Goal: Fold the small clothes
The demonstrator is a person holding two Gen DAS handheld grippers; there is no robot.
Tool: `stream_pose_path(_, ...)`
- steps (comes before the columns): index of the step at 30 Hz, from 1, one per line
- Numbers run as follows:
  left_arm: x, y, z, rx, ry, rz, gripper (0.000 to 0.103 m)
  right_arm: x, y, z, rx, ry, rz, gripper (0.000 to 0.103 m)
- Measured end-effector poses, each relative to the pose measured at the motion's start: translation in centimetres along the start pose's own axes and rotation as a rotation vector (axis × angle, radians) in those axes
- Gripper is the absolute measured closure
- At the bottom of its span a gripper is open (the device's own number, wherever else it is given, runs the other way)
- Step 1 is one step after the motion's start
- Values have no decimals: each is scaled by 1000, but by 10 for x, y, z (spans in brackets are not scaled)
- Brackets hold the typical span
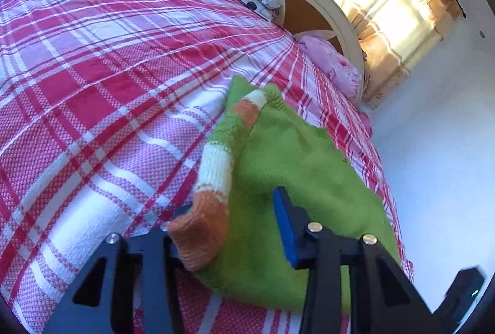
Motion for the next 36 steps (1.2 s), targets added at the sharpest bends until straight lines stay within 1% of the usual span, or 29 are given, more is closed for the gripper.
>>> stream_pose_path(1, 2, 0, 0, 0, -1, 12, 60, -9, -7, 1, 11, -1, -12, 90)
stream_pose_path(3, 3, 1, -1, 0, 5, 22, 60, -23, -20, 9, 10, -30, -7, 90)
stream_pose_path(4, 3, 1, -2, 1, 8, 20, 64, -30, -28, 16, 8, -47, 0, 90)
stream_pose_path(7, 0, 2, -3, 4, 23, 1, 65, -49, -43, 37, -1, -39, -36, 90)
stream_pose_path(9, -1, 2, -3, 5, 33, -6, 65, -56, -43, 56, -50, -35, -69, 90)
stream_pose_path(11, -1, 2, -2, 3, 48, -12, 65, -58, -36, 73, -109, -13, -106, 90)
stream_pose_path(12, -1, 2, -2, 2, 52, -14, 65, -57, -35, 75, -112, -12, -119, 90)
stream_pose_path(15, -2, 2, -3, 10, 58, -24, 65, -61, -46, 72, -136, 9, -142, 90)
stream_pose_path(16, -1, 2, -3, 11, 57, -24, 65, -66, -55, 70, -118, -2, -142, 90)
stream_pose_path(18, -2, 3, -4, 13, 60, -26, 65, -81, -71, 69, -94, -52, -144, 89)
stream_pose_path(20, -3, 3, -4, 13, 74, -39, 65, -104, -87, 78, -110, -116, -148, 79)
stream_pose_path(21, -4, 3, -5, 14, 79, -43, 65, -117, -93, 84, -121, -155, -145, 65)
stream_pose_path(22, -4, 3, -5, 15, 81, -45, 65, -129, -99, 92, -133, -190, -145, 54)
stream_pose_path(24, -5, 3, -5, 16, 80, -47, 65, -158, -106, 113, -157, -208, -184, 53)
stream_pose_path(28, -6, 3, -5, 16, 83, -54, 65, -195, -101, 143, -213, -199, -276, 54)
stream_pose_path(31, -7, 3, -6, 16, 87, -57, 65, -211, -97, 164, -261, -196, -323, 53)
stream_pose_path(33, -8, 3, -6, 15, 91, -61, 65, -216, -90, 176, -322, -204, -345, 52)
stream_pose_path(34, -8, 3, -6, 14, 93, -63, 65, -219, -87, 182, -327, -194, -361, 49)
stream_pose_path(35, -8, 3, -7, 16, 95, -66, 65, -223, -88, 182, -313, -194, -376, 46)
stream_pose_path(36, -9, 4, -8, 16, 97, -67, 65, -228, -87, 185, -314, -198, -393, 39)
Point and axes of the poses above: each gripper's, at about its wrist camera, not at the fingertips, and z roughly the way its jaws point, x to its right, y to its underside, the point moved 5 cm from there along z, roughly the way its jaws point, and after that the axes turned 2 degrees about y, right-handed, at the moved point
